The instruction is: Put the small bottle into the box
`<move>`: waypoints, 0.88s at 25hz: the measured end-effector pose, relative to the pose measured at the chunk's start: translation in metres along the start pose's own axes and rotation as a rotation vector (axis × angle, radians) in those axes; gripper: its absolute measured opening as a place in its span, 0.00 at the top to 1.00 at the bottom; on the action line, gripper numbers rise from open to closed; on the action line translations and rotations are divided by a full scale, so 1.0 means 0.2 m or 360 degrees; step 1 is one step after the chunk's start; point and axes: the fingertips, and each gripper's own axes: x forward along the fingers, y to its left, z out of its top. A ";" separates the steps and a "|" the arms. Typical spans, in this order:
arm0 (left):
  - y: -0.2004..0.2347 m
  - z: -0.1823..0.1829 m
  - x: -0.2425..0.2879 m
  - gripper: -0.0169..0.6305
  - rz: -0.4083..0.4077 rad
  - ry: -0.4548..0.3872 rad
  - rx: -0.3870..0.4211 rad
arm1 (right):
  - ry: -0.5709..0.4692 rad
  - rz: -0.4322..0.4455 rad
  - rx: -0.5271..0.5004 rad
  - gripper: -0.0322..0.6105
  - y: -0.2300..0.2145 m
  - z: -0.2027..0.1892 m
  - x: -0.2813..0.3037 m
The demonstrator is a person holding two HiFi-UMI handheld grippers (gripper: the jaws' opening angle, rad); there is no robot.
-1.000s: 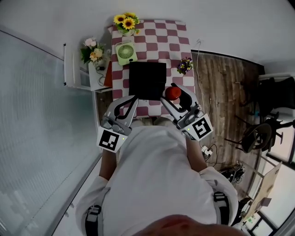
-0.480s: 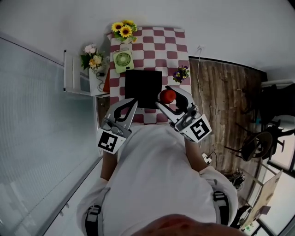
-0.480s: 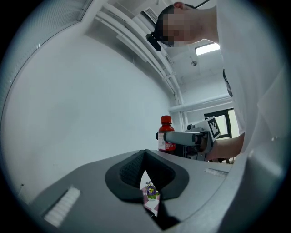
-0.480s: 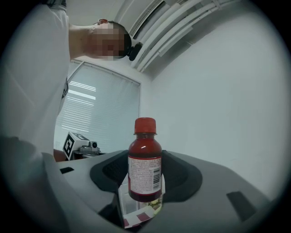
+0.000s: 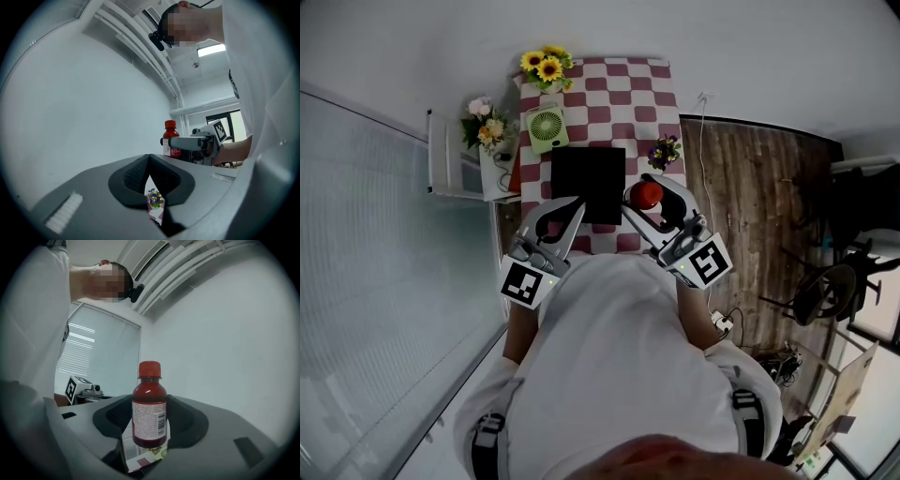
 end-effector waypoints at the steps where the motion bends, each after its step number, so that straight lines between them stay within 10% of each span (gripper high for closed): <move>1: 0.00 -0.01 -0.01 0.97 -0.0005 0.0005 -0.0004 | 0.0006 -0.0005 0.0011 0.60 0.01 -0.01 0.00; 22: 0.02 -0.09 -0.21 0.97 0.0057 0.0042 -0.0094 | 0.0149 -0.0004 -0.0021 0.60 0.11 -0.15 0.03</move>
